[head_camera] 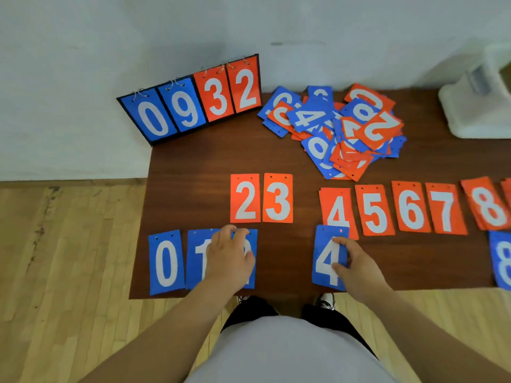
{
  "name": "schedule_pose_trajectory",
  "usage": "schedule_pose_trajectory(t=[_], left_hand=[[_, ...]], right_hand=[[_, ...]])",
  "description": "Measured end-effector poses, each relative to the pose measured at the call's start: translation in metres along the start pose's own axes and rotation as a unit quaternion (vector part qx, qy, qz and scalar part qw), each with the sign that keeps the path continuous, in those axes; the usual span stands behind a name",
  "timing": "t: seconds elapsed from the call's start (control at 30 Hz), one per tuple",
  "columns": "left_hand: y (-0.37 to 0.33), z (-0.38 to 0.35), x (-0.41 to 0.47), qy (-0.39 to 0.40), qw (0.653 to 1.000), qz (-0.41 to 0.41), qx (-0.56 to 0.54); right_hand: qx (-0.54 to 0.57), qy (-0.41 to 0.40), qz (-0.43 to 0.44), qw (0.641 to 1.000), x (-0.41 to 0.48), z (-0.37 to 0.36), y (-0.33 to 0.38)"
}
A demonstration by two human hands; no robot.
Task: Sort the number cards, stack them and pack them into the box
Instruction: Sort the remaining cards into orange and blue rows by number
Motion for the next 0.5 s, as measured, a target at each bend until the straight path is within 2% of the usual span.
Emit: schedule_pose_trajectory(t=[0.07, 0.13, 0.23, 0.5], left_hand=[[-0.021, -0.006, -0.002, -0.002, 1.000, 0.000, 0.002], [-0.040, -0.012, -0.006, -0.005, 1.000, 0.004, -0.001], [-0.068, -0.022, -0.014, -0.001, 1.000, 0.013, 0.009], [-0.131, -0.033, -0.027, -0.038, 0.998, 0.044, 0.023]], right_hand=[[-0.034, 0.024, 0.010, 0.999, 0.001, 0.006, -0.018], [-0.122, 0.033, 0.033, 0.991, 0.003, 0.012, -0.027], [-0.233, -0.002, 0.064, 0.970, 0.007, 0.024, -0.033], [-0.234, -0.032, 0.147, 0.960, 0.023, 0.069, -0.033]])
Point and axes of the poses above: each hand's wrist, its own x-axis towards the middle knuckle, its own z-axis out of the back of the hand, y = z × x, the point moved 7 cm from there along x, towards the middle knuckle, and after that the axes turned 2 degrees about -x, right-handed, at the moved point
